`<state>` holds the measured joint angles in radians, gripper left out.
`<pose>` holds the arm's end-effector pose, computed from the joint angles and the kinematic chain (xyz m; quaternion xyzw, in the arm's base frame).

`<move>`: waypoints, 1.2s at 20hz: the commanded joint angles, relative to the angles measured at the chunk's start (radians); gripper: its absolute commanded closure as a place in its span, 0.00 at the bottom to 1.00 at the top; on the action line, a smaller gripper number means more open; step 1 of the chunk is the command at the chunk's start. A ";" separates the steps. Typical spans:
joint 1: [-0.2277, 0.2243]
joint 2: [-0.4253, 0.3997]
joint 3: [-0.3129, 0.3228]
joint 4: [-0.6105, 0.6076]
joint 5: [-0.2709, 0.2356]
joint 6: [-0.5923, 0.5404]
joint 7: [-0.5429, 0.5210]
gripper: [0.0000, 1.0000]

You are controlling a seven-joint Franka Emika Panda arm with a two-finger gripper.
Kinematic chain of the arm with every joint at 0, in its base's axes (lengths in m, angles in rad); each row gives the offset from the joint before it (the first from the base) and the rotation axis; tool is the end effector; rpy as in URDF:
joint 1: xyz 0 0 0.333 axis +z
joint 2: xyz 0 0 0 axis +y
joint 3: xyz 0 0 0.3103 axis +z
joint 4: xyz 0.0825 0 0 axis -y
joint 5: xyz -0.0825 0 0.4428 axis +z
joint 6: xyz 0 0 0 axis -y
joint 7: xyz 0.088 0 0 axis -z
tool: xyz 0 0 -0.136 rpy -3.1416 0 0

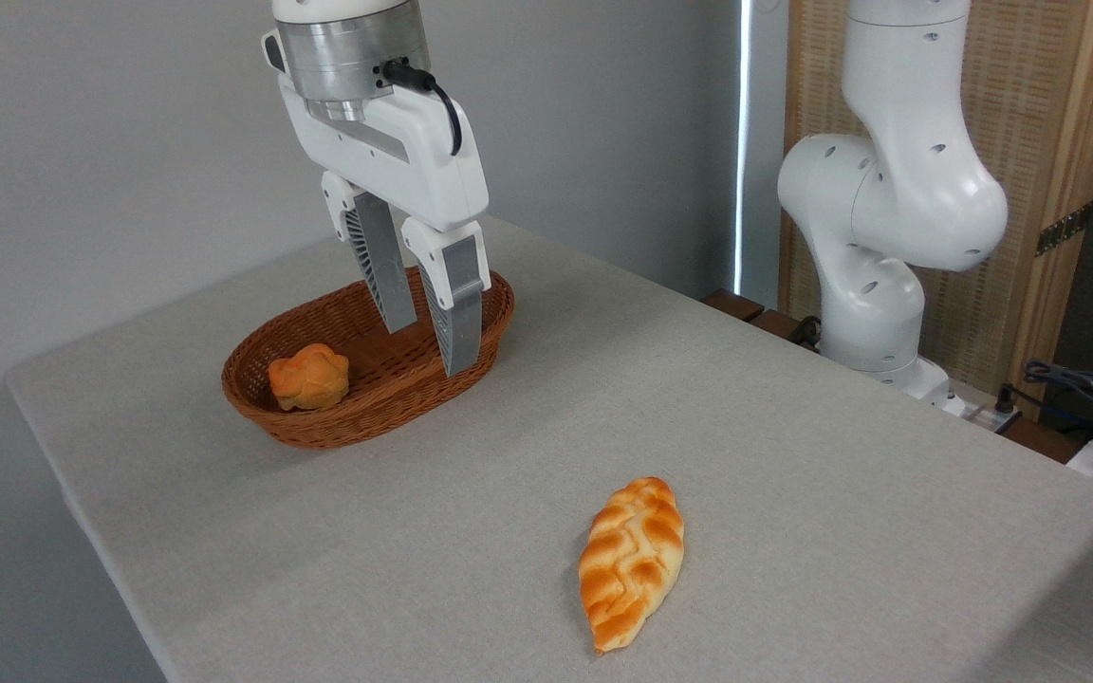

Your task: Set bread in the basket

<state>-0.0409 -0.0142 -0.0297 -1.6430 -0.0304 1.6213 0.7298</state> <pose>0.6101 -0.0472 0.5645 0.9212 -0.3888 0.0013 0.0154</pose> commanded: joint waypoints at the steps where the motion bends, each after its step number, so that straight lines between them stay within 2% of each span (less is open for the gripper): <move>1: -0.007 -0.023 0.016 -0.012 -0.022 -0.004 -0.013 0.00; 20: -0.005 -0.038 0.028 -0.017 -0.022 -0.003 -0.013 0.00; 22: -0.005 -0.076 0.063 -0.053 -0.017 0.002 -0.010 0.00; 24: -0.007 -0.125 0.126 -0.107 -0.020 0.044 -0.006 0.00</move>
<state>-0.0397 -0.0430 0.0114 -1.6525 -0.0364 1.6215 0.7280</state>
